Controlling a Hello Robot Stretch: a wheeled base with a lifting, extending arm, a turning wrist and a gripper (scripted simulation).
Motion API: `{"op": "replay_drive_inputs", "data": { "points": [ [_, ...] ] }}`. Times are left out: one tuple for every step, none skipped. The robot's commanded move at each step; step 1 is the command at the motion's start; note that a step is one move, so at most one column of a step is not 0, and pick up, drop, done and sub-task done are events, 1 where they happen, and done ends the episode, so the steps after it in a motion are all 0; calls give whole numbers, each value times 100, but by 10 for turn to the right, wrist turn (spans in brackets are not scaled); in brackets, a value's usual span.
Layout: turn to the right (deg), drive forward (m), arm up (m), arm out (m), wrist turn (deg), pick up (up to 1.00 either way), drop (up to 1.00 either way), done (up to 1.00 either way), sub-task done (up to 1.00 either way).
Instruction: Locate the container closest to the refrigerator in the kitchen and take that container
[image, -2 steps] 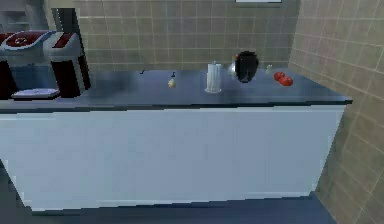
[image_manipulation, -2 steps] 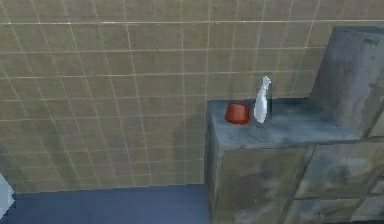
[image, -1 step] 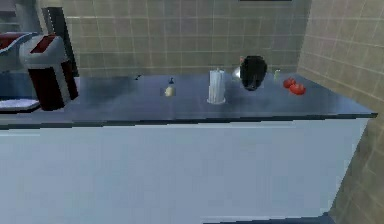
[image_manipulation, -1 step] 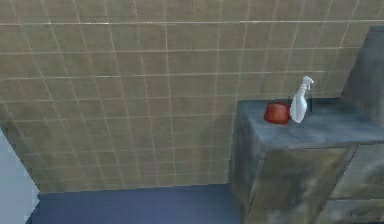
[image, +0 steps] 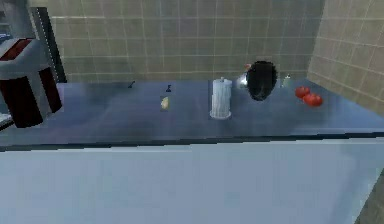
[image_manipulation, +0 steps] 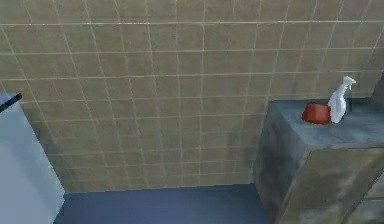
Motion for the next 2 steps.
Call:
{"op": "replay_drive_inputs", "data": {
  "points": [
    [450, 0, 0, 0, 0, 0, 0, 0, 0],
    [270, 0, 0, 0, 0, 0, 0, 0, 0]
  ]
}}
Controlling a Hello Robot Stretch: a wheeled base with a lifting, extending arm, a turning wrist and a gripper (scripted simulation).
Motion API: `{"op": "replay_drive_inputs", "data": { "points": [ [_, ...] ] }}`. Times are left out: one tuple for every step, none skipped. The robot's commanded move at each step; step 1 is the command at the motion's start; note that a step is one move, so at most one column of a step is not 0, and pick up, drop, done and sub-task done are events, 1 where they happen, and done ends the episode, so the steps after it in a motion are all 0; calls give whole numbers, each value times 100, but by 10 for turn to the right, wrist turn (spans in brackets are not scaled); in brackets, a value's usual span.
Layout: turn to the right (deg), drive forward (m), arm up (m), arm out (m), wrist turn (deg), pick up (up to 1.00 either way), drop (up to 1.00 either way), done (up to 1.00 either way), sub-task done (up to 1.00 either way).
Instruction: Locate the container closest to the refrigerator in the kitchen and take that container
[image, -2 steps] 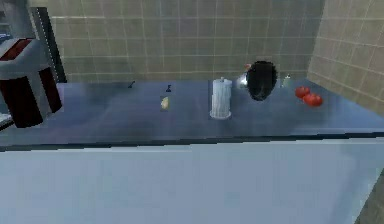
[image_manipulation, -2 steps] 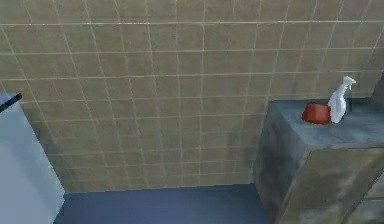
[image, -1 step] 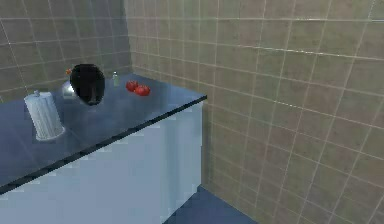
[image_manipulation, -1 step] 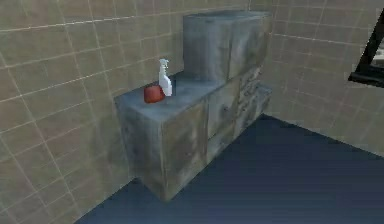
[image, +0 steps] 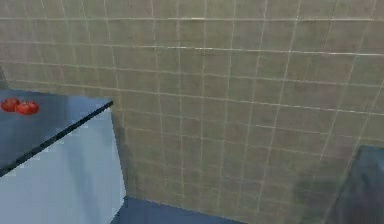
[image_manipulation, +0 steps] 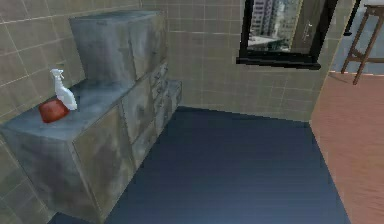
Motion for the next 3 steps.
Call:
{"op": "replay_drive_inputs", "data": {
  "points": [
    [0, 35, 0, 0, 0, 0, 0, 0, 0],
    [-450, 0, 0, 0, 0, 0, 0, 0, 0],
    [-450, 0, 0, 0, 0, 0, 0, 0, 0]
  ]
}}
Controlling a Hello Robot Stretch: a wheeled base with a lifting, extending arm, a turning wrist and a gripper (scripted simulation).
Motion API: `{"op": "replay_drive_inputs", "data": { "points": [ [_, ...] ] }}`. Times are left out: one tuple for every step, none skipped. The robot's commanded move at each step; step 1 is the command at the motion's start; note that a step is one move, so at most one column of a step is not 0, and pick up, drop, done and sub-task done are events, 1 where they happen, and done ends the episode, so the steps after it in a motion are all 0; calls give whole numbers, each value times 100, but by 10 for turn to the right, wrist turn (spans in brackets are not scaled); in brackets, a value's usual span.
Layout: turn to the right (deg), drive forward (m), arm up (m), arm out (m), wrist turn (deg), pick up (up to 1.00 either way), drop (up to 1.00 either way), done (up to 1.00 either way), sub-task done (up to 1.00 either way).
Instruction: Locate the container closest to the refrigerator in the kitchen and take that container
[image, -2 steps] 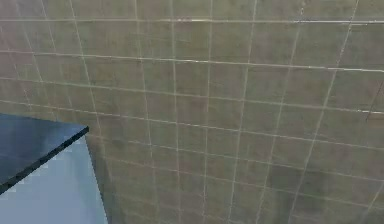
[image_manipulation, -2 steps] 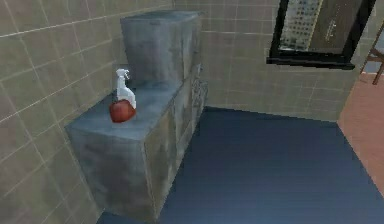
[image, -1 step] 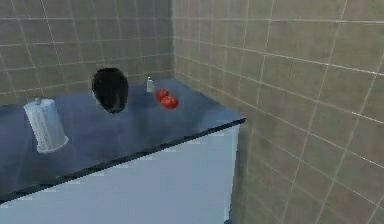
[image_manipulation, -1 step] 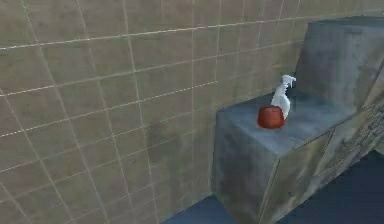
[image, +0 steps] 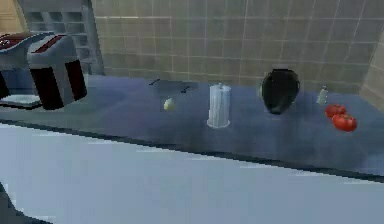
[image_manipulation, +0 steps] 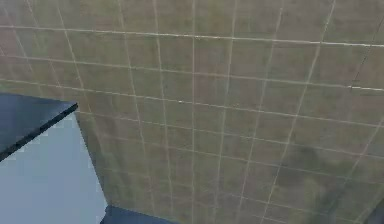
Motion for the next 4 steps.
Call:
{"op": "replay_drive_inputs", "data": {
  "points": [
    [-450, 0, 0, 0, 0, 0, 0, 0, 0],
    [-210, 0, 0, 0, 0, 0, 0, 0, 0],
    [450, 0, 0, 0, 0, 0, 0, 0, 0],
    [450, 0, 0, 0, 0, 0, 0, 0, 0]
  ]
}}
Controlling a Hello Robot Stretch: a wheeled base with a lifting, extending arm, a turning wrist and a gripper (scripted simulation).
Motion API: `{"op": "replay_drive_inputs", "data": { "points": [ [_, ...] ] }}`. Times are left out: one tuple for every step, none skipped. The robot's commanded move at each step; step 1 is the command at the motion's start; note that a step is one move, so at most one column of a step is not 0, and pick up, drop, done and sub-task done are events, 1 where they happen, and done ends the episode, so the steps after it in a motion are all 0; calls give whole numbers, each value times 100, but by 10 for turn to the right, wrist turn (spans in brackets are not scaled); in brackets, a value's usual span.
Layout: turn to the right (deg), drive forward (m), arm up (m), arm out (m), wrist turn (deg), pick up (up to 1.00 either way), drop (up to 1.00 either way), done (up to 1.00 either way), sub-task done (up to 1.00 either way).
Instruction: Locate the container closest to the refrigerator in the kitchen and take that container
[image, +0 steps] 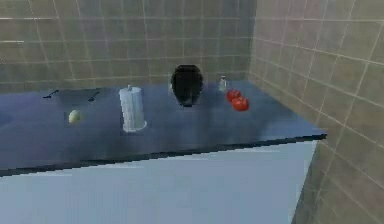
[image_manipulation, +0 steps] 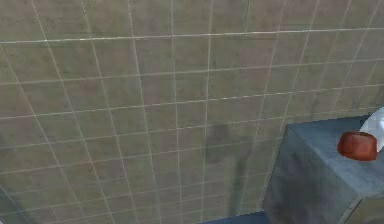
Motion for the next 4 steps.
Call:
{"op": "replay_drive_inputs", "data": {
  "points": [
    [0, 50, 0, 0, 0, 0, 0, 0, 0],
    [-450, 0, 0, 0, 0, 0, 0, 0, 0],
    [-390, 0, 0, 0, 0, 0, 0, 0, 0],
    [0, 0, 50, 0, 0, 0, 0, 0, 0]
  ]
}}
